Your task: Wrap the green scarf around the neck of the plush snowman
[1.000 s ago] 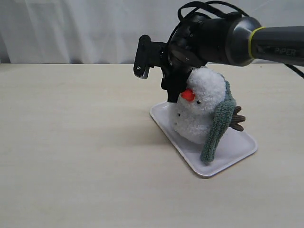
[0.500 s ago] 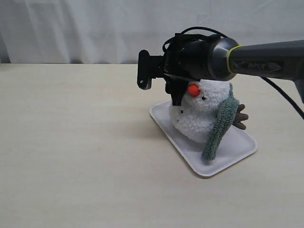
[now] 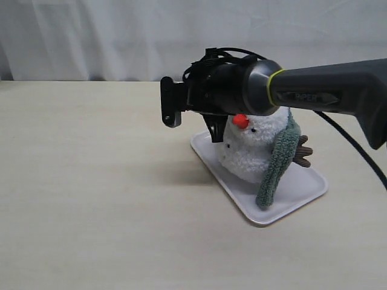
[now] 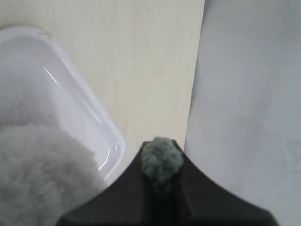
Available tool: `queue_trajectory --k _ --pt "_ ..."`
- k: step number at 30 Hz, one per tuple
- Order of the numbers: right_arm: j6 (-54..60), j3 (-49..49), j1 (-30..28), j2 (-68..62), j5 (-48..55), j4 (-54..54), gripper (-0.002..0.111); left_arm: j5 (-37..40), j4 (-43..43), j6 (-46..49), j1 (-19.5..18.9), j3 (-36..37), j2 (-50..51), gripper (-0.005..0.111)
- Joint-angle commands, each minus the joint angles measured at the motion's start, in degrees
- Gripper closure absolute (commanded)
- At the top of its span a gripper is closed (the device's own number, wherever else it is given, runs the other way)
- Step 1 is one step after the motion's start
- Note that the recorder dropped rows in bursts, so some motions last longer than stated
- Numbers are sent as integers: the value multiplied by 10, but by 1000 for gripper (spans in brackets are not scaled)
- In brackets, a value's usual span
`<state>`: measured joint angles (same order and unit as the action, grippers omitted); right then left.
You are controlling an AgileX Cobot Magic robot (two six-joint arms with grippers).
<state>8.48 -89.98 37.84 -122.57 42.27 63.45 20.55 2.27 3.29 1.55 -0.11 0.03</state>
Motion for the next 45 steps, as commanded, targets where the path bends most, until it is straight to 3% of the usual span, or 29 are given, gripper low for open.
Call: queue_trajectory --k 1,13,19,26,45 --pt "5 -7 24 13 12 24 104 -6 1 3 5 1 0 107" --pt "-8 -7 31 78 29 -25 104 -8 1 3 5 1 0 107" --pt "-8 -7 31 90 -24 -102 104 -8 1 3 5 1 0 107" --pt "-6 -6 30 62 -50 -165 104 -8 1 3 5 1 0 107" --pt "7 -5 18 -57 -50 -164 104 -6 1 3 5 1 0 107"
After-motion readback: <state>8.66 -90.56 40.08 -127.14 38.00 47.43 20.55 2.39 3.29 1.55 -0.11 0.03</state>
